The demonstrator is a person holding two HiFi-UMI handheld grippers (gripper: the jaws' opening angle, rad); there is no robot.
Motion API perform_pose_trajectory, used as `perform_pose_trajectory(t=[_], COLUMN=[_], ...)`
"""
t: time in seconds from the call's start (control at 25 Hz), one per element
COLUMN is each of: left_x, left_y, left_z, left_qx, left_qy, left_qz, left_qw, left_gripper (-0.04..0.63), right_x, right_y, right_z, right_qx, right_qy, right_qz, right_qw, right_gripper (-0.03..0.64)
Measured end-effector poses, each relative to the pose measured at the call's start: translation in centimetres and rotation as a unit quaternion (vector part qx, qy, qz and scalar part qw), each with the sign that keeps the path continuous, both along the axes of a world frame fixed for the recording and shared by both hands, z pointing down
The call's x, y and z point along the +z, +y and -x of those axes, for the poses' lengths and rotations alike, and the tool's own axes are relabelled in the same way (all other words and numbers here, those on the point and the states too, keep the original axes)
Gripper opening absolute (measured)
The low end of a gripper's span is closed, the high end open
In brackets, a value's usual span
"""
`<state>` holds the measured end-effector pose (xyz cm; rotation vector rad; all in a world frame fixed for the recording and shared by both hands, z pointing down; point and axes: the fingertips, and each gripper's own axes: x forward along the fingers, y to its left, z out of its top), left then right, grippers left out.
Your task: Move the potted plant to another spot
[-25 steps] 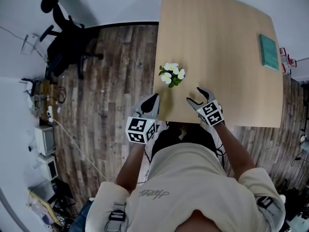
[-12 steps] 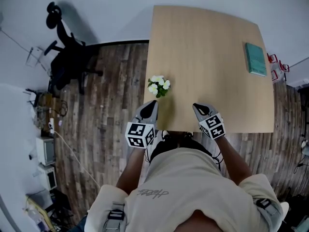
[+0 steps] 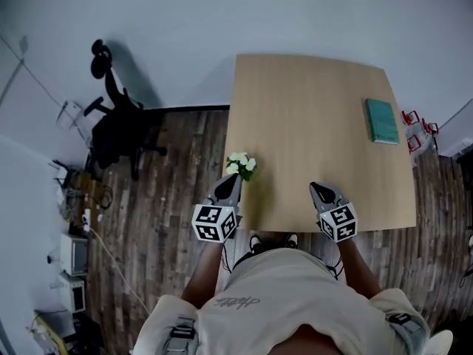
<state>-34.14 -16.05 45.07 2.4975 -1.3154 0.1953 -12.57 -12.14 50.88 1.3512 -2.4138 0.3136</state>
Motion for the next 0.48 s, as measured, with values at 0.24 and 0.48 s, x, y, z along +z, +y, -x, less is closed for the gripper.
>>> perform_pose_trajectory(t=[0.24,0.48], left_x=[-4.5,-9.9], left_y=[-3.3,-5.6], left_z=[-1.3,-2.3], left_qx=[-0.007,0.005], left_qy=[0.005,0.014], left_qz=[-0.055,-0.11], left_qw=[0.9985,0.9938], left_gripper=[0.017,0.017], right_x=[-6.0,-10.7], right_y=[-2.4,-5.2], right_z=[-1.3,-0.7], right_qx=[0.012,0.005], right_qy=[-0.043,-0.059], right_qz=[-0.057,-0.105], right_qw=[0.997,0.993], right_gripper=[0.003,0.002])
